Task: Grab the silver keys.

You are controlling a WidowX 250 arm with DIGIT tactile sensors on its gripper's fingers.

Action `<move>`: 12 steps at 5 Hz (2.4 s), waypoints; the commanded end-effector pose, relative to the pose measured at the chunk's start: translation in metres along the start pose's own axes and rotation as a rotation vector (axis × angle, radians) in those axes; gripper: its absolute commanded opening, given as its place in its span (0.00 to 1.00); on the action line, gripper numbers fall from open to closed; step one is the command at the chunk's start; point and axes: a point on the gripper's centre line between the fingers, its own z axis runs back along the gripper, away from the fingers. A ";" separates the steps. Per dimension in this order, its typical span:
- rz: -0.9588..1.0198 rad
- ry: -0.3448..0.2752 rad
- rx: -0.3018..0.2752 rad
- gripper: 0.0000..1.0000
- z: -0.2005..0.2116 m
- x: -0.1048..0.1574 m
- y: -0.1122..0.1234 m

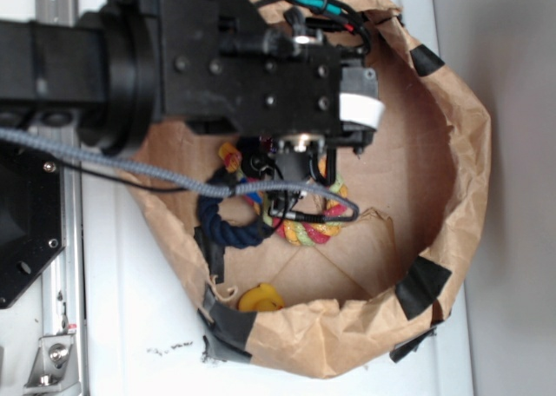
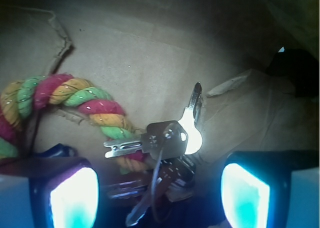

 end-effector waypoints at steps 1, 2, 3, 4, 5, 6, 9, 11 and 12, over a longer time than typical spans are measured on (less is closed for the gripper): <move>0.018 -0.045 0.015 1.00 0.007 -0.005 0.014; 0.036 -0.035 0.036 1.00 0.000 0.001 0.013; 0.048 -0.008 0.028 0.03 -0.009 0.005 0.012; 0.031 -0.036 0.038 0.00 -0.004 0.002 0.010; 0.022 -0.037 0.042 0.00 -0.003 -0.001 0.008; 0.025 -0.036 0.032 0.00 0.000 0.000 0.008; 0.071 -0.011 0.028 0.00 0.008 0.012 0.003; 0.102 0.019 -0.185 0.00 0.088 0.036 -0.016; 0.088 -0.026 -0.223 0.00 0.123 0.040 -0.027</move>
